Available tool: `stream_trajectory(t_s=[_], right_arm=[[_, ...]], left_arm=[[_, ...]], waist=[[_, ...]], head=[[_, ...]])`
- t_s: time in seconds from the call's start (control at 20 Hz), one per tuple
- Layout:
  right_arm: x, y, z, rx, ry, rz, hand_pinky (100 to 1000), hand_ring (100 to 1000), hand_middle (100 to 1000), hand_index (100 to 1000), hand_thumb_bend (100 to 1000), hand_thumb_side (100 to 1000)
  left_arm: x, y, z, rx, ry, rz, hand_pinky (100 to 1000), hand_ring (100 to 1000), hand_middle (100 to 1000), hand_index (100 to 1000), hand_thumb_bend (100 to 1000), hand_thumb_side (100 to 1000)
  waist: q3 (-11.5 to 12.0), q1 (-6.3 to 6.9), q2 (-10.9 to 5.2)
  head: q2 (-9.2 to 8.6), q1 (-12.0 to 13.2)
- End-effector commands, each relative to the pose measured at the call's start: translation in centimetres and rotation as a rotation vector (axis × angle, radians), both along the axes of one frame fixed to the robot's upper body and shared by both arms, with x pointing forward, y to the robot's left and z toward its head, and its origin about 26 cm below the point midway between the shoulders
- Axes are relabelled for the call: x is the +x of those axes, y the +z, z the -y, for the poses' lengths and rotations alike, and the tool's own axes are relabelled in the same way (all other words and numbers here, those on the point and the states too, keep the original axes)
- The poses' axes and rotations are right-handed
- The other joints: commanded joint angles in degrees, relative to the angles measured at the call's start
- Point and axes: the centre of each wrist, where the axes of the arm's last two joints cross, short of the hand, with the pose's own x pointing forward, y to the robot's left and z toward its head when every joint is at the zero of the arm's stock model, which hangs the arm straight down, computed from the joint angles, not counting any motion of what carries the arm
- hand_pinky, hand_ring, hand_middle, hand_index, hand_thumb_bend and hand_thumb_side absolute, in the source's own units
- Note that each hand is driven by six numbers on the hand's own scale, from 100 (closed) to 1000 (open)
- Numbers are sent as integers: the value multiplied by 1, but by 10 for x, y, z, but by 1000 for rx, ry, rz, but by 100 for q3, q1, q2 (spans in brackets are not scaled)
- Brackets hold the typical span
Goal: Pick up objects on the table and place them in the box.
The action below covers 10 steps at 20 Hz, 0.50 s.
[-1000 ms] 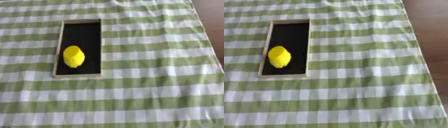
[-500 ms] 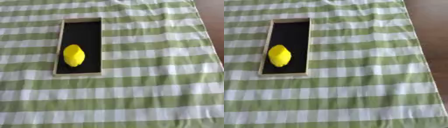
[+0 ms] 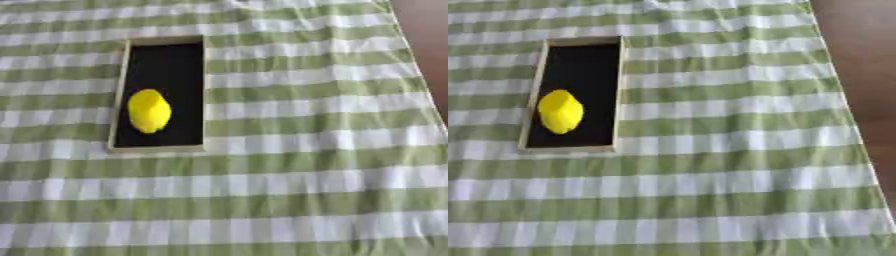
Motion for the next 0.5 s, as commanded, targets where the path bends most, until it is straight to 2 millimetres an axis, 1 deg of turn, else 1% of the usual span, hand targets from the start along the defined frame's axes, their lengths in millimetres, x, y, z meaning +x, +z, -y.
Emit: stream_trajectory(t_s=[0.05, 0.15, 0.2, 0.3, 0.35, 0.45, 0.5], right_arm=[[-6, 10, 3, -5, -13, 33, 920, 874, 815, 873, 100, 548], [-5, 10, 3, -1, -13, 32, 920, 874, 815, 873, 100, 553], [-5, 10, 3, 1, -14, 31, 920, 873, 815, 873, 100, 556], [-5, 10, 3, 5, -16, 33, 920, 873, 814, 872, 100, 561], [-5, 11, 4, 7, -16, 34, 919, 872, 814, 872, 100, 561], [-5, 11, 4, 10, -16, 34, 919, 871, 813, 871, 100, 558], [-4, 10, 4, 11, -16, 33, 919, 870, 813, 871, 100, 564]], left_arm=[[-3, 16, 1, 84, 2, 31, 890, 855, 797, 942, 529, 730], [-3, 19, 3, 126, 5, 26, 889, 856, 793, 939, 541, 721], [-3, 21, 4, 152, 10, 22, 889, 855, 790, 937, 546, 714], [-3, 23, 4, 198, 17, 9, 888, 850, 784, 933, 557, 699], [-3, 24, 4, 217, 21, -1, 887, 849, 783, 932, 560, 695], [-3, 25, 3, 252, 24, -23, 886, 848, 783, 932, 595, 671], [-4, 25, 3, 269, 25, -35, 886, 847, 783, 932, 571, 675]], waist=[[-3, 5, -159], [2, 24, -175], [9, 36, -185], [23, 55, -197], [27, 62, -201], [27, 71, -210], [23, 74, -214]], head=[[27, 133], [-4, 381], [-21, 559], [-58, 832], [-73, 917], [-88, 969], [-84, 956]])
